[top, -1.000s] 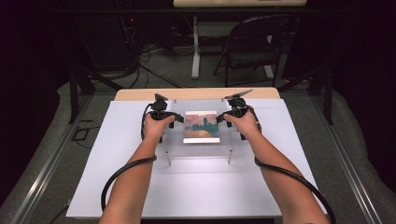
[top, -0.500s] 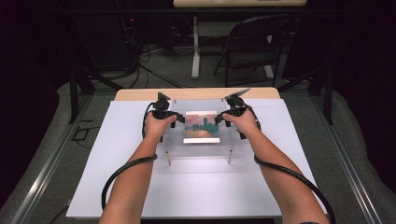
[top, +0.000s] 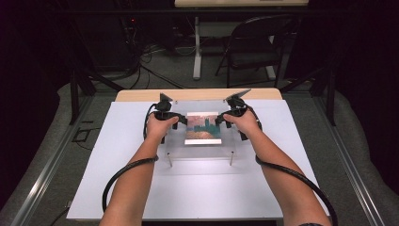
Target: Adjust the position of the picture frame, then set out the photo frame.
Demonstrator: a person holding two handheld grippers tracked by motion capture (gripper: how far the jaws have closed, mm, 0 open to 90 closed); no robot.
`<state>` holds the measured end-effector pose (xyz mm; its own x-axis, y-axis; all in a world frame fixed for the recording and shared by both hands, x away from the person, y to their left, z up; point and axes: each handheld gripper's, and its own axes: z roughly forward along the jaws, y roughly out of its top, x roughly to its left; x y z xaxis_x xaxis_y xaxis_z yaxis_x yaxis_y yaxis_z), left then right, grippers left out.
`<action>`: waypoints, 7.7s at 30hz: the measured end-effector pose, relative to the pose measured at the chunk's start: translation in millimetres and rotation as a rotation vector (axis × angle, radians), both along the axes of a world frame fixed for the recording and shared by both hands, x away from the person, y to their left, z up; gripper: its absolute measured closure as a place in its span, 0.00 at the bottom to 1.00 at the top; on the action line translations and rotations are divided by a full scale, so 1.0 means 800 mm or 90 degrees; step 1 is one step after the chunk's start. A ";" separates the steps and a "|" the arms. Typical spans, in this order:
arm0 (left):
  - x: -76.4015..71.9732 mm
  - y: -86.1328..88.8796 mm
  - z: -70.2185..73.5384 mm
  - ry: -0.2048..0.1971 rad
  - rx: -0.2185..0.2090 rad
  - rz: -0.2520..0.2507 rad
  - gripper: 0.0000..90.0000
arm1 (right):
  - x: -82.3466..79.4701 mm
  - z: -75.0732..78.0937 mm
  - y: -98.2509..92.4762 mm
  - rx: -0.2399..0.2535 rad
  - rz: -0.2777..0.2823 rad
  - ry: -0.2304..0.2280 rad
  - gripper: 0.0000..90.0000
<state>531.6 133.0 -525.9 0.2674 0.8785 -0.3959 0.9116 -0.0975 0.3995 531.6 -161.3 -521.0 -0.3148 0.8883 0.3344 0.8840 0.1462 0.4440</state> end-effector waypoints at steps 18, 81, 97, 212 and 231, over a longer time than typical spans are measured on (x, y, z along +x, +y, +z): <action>-0.001 0.000 -0.004 0.020 -0.031 0.013 0.18 | -0.001 -0.002 -0.002 0.020 -0.009 0.007 0.24; -0.059 0.019 0.091 -0.065 0.001 -0.033 0.45 | -0.066 0.088 -0.008 -0.041 0.021 -0.117 0.50; -0.101 0.031 0.116 -0.122 -0.006 -0.063 0.56 | -0.105 0.116 -0.013 -0.067 0.059 -0.172 0.60; -0.292 0.061 0.111 -0.290 -0.042 -0.195 0.64 | -0.292 0.136 -0.052 0.034 0.159 -0.305 0.73; -0.319 0.081 0.067 -0.330 -0.024 -0.159 0.53 | -0.309 0.090 -0.065 0.042 0.167 -0.329 0.50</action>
<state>276.4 197.7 -472.6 0.6322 0.7516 -0.1884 0.5475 -0.2613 0.7949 284.1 -213.7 -449.1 -0.6582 0.7414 0.1306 0.4886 0.2888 0.8233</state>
